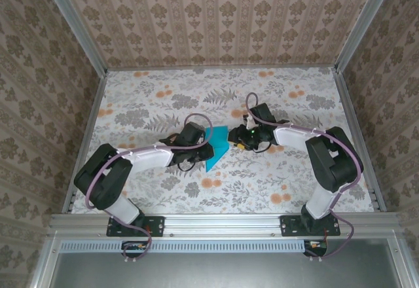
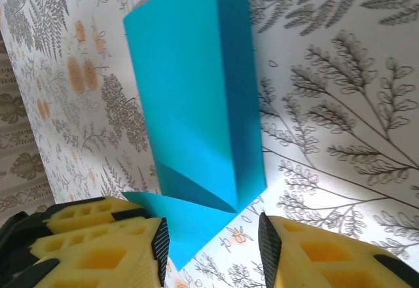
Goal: Fold a paper plane with a square sheet of paper (pick it up from the middle)
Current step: Fourth fold the wing at the center of the table.
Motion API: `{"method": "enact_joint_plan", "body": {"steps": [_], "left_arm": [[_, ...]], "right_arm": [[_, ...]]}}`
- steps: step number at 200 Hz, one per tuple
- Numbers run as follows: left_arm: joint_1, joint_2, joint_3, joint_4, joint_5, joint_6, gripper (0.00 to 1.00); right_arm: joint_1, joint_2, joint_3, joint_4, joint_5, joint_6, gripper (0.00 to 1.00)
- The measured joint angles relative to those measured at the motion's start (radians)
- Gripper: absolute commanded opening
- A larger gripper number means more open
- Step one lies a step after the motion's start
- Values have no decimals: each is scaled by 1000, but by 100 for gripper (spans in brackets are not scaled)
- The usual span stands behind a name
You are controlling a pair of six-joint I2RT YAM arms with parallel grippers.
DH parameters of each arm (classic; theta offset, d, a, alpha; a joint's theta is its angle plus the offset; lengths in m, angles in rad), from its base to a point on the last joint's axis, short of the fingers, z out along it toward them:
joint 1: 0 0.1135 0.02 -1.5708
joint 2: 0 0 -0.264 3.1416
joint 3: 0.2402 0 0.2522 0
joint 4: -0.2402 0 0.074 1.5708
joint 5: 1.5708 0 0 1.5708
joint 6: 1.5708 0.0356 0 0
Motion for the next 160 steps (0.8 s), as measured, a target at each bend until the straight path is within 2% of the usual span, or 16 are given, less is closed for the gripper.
{"method": "enact_joint_plan", "body": {"steps": [80, 160], "left_arm": [[10, 0, 0, -7, -35, 0, 18], [15, 0, 0, -7, -35, 0, 19]], "right_arm": [[1, 105, 6, 58, -127, -26, 48], [38, 154, 42, 126, -232, -31, 35]]}}
